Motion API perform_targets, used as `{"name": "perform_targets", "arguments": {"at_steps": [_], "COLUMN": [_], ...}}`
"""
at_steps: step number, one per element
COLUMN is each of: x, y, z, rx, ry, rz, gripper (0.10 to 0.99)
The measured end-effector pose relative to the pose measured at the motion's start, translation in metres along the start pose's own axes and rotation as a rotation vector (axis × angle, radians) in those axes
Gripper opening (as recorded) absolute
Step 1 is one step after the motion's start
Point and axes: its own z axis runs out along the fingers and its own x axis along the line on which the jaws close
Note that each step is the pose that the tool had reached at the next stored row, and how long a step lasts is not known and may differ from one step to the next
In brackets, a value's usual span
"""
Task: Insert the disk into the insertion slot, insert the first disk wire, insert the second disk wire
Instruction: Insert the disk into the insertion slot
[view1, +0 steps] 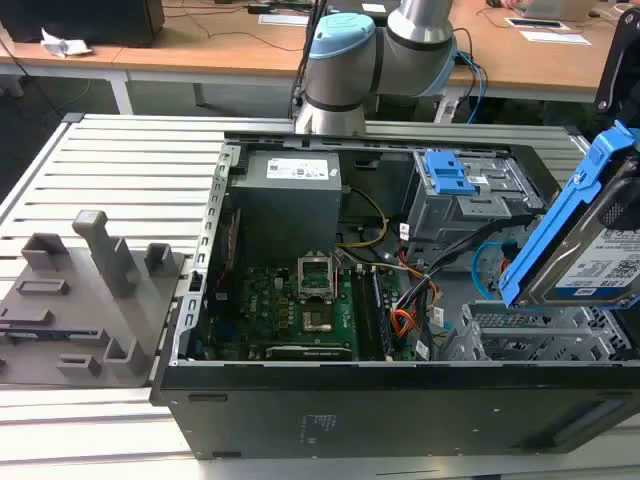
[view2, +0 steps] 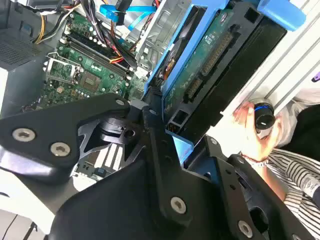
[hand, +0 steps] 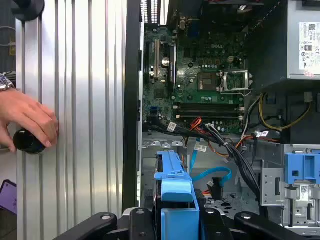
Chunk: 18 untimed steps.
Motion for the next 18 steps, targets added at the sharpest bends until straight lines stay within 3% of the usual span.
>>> {"name": "perform_targets", "arguments": {"at_steps": [13, 18], "x": [-0.0001, -0.0001], "y": [-0.0004, -0.0008], "z": [0.0133, 0.0233], "rx": [0.0, 0.0], "ry": [0.0, 0.0], "rz": [0.0, 0.0], "gripper": [0.365, 0.365]}}
